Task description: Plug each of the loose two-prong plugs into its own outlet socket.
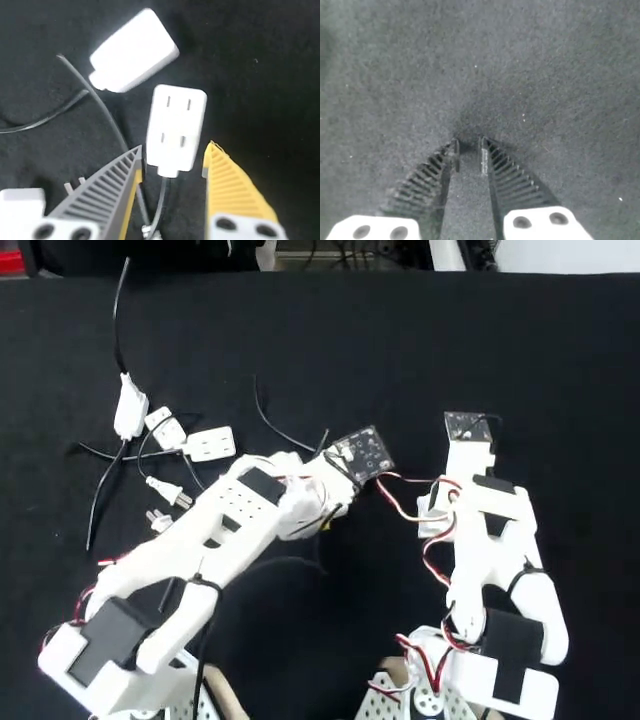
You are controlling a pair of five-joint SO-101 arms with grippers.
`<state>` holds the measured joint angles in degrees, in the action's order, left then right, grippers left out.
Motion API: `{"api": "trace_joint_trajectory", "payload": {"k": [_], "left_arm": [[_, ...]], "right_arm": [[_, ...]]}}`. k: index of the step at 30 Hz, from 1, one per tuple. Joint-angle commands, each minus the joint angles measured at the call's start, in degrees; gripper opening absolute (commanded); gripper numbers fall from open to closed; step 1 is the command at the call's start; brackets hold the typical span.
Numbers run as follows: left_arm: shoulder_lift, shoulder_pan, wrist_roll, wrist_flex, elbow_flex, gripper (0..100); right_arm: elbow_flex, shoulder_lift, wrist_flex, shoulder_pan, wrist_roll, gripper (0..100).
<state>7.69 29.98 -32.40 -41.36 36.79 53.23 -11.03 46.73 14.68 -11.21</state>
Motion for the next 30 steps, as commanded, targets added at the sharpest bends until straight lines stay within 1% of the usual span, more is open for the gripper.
{"api": "trace_joint_trajectory", "payload": {"k": [1, 6, 8, 10, 14, 18, 21, 26, 30], "left_arm": [[-1.32, 2.07, -1.76, 0.09, -2.86, 21], [-10.20, -1.10, -1.85, -0.44, -9.71, 21], [-14.68, -1.27, -1.85, -0.53, -12.26, 21], [-18.02, -0.66, -1.85, -2.55, -14.55, 20], [-19.16, 1.01, -1.85, -6.15, -16.57, 20], [-19.08, 0.92, -1.85, -6.51, -15.34, 20], [-16.88, 0.57, -1.58, -8.53, -15.16, 20], [-6.77, 1.19, -1.49, -12.31, -10.42, 5], [2.73, 2.15, -1.49, -12.57, -1.45, 4]], "right_arm": [[-1.36, -0.48, 0.44, -0.79, 0.00, 8.4], [-1.36, -0.48, 0.44, -0.79, 0.00, 8.4], [-1.36, -0.48, 0.44, -0.79, 0.00, 8.4], [-1.36, -0.48, 0.44, -0.79, 0.00, 8.4], [-1.36, -0.48, 0.44, -0.79, 0.00, 8.4], [-1.36, -0.40, 0.35, -0.79, 0.00, 8.4], [-1.36, -0.40, 0.26, -0.79, 0.00, 8.4], [-1.36, -0.22, 0.26, -0.70, 0.00, 8.3], [-1.36, -0.31, 0.26, -0.62, 0.00, 8.3]]}}
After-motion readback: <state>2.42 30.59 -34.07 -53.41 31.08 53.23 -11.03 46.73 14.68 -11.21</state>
